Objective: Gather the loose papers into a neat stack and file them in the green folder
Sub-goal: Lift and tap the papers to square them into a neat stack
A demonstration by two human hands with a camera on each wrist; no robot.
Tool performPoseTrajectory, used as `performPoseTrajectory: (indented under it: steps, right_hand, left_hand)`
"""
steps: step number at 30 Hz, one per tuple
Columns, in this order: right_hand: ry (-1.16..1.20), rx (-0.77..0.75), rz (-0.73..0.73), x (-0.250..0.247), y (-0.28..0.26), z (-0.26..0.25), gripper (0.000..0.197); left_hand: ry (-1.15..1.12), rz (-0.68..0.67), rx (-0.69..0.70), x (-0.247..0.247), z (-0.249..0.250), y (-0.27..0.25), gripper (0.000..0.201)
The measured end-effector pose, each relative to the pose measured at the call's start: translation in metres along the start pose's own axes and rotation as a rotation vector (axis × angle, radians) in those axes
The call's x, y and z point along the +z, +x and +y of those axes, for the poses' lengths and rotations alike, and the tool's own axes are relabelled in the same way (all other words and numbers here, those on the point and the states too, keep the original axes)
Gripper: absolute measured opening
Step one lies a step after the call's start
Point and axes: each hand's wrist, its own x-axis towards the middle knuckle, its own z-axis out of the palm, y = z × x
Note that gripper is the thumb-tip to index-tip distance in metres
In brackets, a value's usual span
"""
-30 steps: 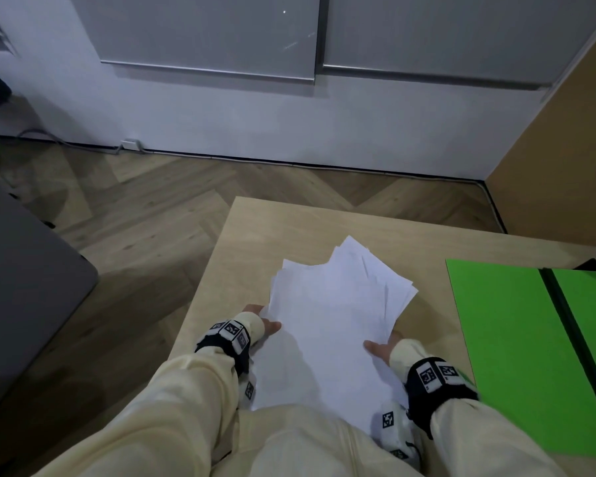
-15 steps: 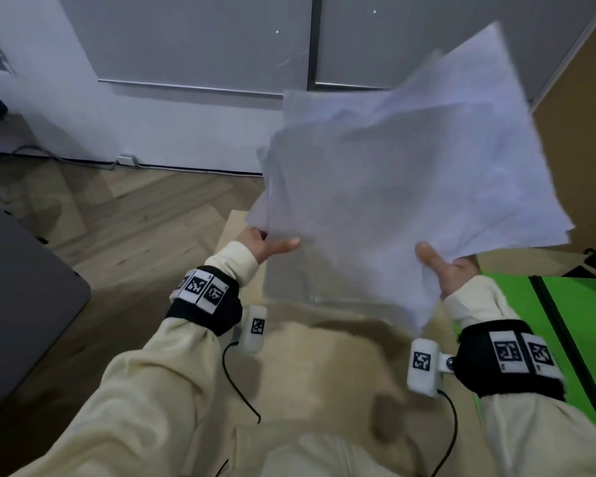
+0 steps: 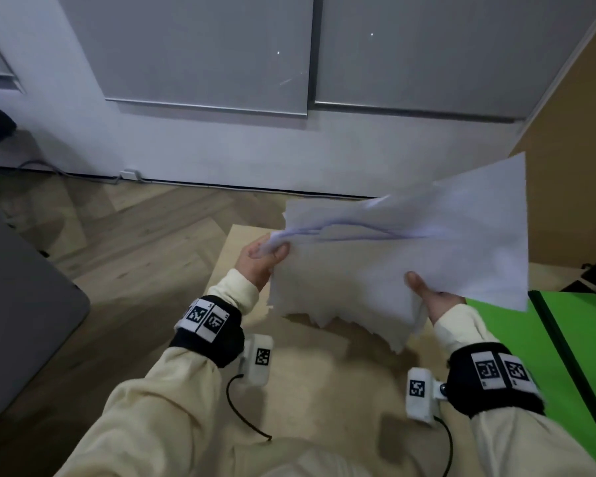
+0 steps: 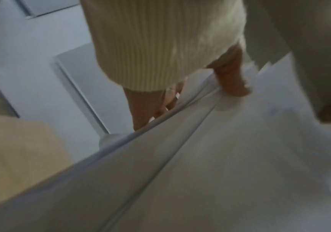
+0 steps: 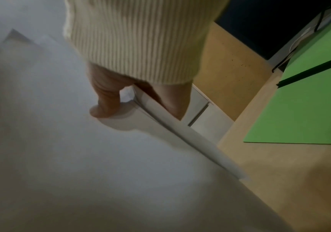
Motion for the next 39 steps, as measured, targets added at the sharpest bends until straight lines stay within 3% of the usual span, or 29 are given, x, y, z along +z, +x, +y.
performPoseTrajectory:
  steps: [2,3,5,9,13,17,19,22,26,32,35,37,39]
  right_hand:
    - [0.026,0.023,0.009,0.003,0.003,0.0,0.097]
    - [0.053,0.017,0.025,0.004,0.004,0.0,0.103]
    - [0.109,0.017,0.032,0.006,0.004,-0.002,0.091]
    - [0.196,-0.021,0.004,0.01,0.006,0.0,0.081]
    - [0.265,-0.015,0.02,0.014,0.003,0.0,0.072]
    - [0.296,-0.049,0.031,0.018,0.002,-0.001,0.084]
    - [0.319,-0.08,0.03,0.018,0.002,-0.002,0.09]
    - [0.342,-0.111,0.074,0.021,0.003,-0.004,0.074]
    - [0.374,-0.127,0.122,0.025,0.006,-0.007,0.072]
    - [0.402,-0.109,0.146,0.021,0.01,-0.003,0.075]
    - [0.389,-0.092,0.136,0.021,0.008,-0.002,0.081]
    - [0.39,-0.104,0.139,0.021,0.006,-0.005,0.078]
    - [0.391,-0.115,0.172,0.017,0.003,-0.011,0.07]
  left_hand:
    - [-0.118,0.065,-0.007,0.001,0.001,0.001,0.013]
    - [-0.136,0.1,-0.032,0.001,0.0,0.003,0.023]
    - [-0.174,0.116,-0.059,0.001,-0.001,0.005,0.04]
    - [-0.29,0.085,-0.121,0.004,0.0,0.007,0.032]
    - [-0.377,0.079,-0.166,0.006,-0.004,0.012,0.038]
    - [-0.219,0.272,-0.169,0.003,-0.013,0.019,0.025]
    - [-0.113,0.352,-0.149,-0.002,-0.024,0.019,0.033]
    - [-0.02,0.395,-0.214,-0.01,-0.042,0.011,0.037]
    - [0.17,0.315,-0.371,-0.015,-0.065,0.003,0.035]
    - [0.916,0.013,-0.47,-0.028,-0.066,0.003,0.033]
    - [1.093,-0.101,-0.58,-0.024,-0.056,0.0,0.047]
    - [1.194,-0.225,-0.544,-0.012,-0.039,-0.01,0.068]
    - [1.108,-0.219,-0.544,0.001,-0.021,-0.019,0.091]
